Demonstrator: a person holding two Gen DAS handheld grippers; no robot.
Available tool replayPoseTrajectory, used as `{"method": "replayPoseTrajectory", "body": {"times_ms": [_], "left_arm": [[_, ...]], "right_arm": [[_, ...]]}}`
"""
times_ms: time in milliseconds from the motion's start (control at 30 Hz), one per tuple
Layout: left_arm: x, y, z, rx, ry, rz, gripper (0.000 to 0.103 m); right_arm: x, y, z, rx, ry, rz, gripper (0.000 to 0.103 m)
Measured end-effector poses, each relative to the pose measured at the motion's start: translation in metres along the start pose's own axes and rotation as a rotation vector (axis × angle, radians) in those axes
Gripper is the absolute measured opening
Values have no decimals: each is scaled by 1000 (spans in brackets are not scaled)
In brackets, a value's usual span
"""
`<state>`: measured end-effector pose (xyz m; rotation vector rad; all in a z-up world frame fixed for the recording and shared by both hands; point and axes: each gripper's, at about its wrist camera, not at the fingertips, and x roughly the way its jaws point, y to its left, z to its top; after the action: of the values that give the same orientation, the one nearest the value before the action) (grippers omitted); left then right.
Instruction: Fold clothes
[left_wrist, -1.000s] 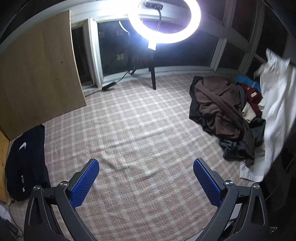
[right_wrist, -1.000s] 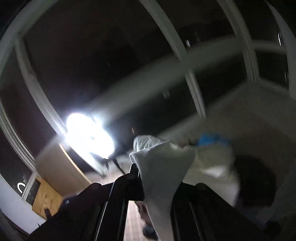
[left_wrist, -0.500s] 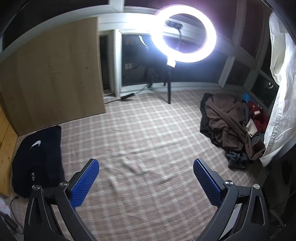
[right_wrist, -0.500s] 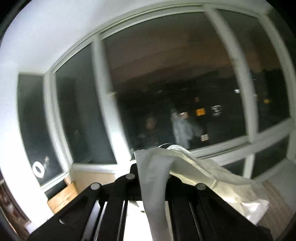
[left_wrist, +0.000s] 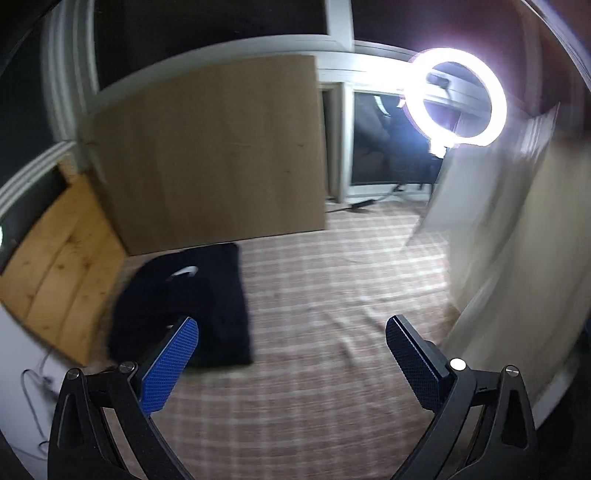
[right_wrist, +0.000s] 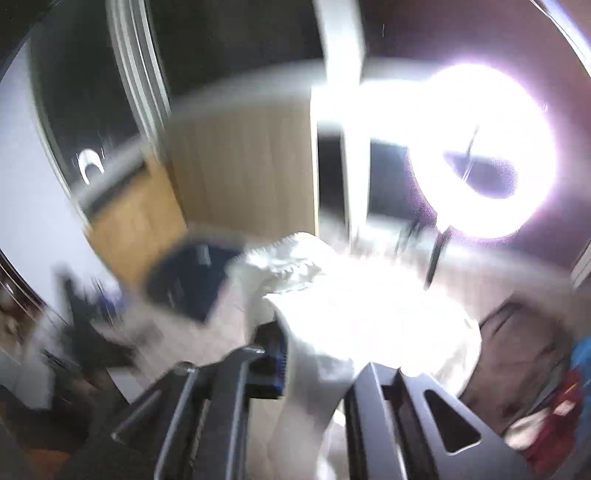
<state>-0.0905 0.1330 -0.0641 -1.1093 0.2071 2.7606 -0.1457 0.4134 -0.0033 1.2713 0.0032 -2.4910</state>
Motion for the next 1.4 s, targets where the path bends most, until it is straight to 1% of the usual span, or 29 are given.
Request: {"method": "replayPoseTrajectory", "body": {"times_ms": [33, 67, 100, 133, 167, 200, 267, 333, 433, 533, 667, 800, 833, 933, 1000, 1200, 1333, 1400], "left_arm": [[1, 4, -2, -3, 7, 9, 102], [3, 7, -4, -5, 15, 16, 102], [5, 10, -6, -4, 23, 20, 102], [6, 12, -8, -1, 32, 24, 102], [8, 13, -9, 4, 37, 29, 102], [9, 13, -10, 12, 40, 37, 102], [9, 12, -12, 30, 41, 51, 102], [11, 10, -14, 38, 43, 43, 102], [21, 6, -18, 54, 57, 13, 102], [34, 4, -24, 73, 79, -2, 102], [64, 1, -36, 85, 141, -25, 102], [95, -3, -46, 74, 190, -69, 102], [103, -5, -48, 70, 207, -78, 102], [122, -11, -53, 59, 247, -116, 102], [133, -15, -55, 56, 267, -131, 102], [162, -23, -57, 68, 304, -145, 102], [181, -26, -59, 62, 325, -142, 102], [190, -28, -58, 49, 340, -155, 102]], "right_arm": [[25, 4, -19, 2, 48, -14, 13], [52, 5, -37, 15, 90, -7, 13], [71, 6, -48, 28, 116, 9, 13], [82, 9, -55, 36, 134, 23, 15], [92, 14, -61, 44, 151, 37, 23], [96, 22, -63, 41, 153, 34, 27], [99, 38, -65, 22, 142, 7, 42], [102, 42, -67, 1, 130, -21, 48], [108, 45, -72, -3, 122, -40, 48], [112, 34, -82, 39, 121, -59, 48], [112, 14, -96, 122, 119, -136, 48], [96, 14, -101, 162, 74, -221, 48], [93, 15, -102, 168, 64, -236, 49], [86, 20, -105, 172, 39, -281, 56], [83, 22, -106, 164, 27, -303, 57], [88, 12, -113, 168, 42, -331, 58], [92, -15, -128, 235, 67, -307, 59], [95, -31, -135, 275, 79, -288, 59]]}}
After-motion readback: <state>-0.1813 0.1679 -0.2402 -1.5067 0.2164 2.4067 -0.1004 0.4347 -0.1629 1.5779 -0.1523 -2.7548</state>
